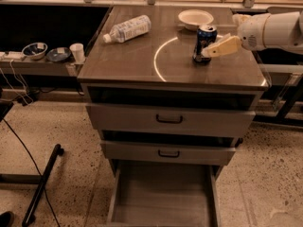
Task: Place pepsi can into bottom drawer
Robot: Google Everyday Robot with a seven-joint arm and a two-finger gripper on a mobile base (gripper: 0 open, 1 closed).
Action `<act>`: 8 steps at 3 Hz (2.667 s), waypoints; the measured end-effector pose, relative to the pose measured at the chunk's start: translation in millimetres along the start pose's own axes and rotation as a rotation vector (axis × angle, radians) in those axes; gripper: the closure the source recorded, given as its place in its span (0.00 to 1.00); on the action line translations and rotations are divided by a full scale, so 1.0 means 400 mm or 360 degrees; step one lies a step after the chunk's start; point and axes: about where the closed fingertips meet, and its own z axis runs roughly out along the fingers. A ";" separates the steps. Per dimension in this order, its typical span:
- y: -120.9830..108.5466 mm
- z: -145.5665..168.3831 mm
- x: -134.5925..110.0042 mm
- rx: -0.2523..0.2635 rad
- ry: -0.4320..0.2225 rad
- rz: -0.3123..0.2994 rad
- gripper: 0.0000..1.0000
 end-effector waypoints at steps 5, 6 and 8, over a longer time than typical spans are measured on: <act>0.077 0.119 -0.056 -0.0301 -0.0244 0.0171 0.89; 0.178 -0.001 -0.119 -0.0462 -0.0414 0.0085 1.00; 0.357 -0.156 -0.109 -0.0646 -0.0556 -0.0053 1.00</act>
Offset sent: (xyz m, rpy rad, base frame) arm 0.0293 0.0381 -0.0091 0.2094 0.0080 0.0390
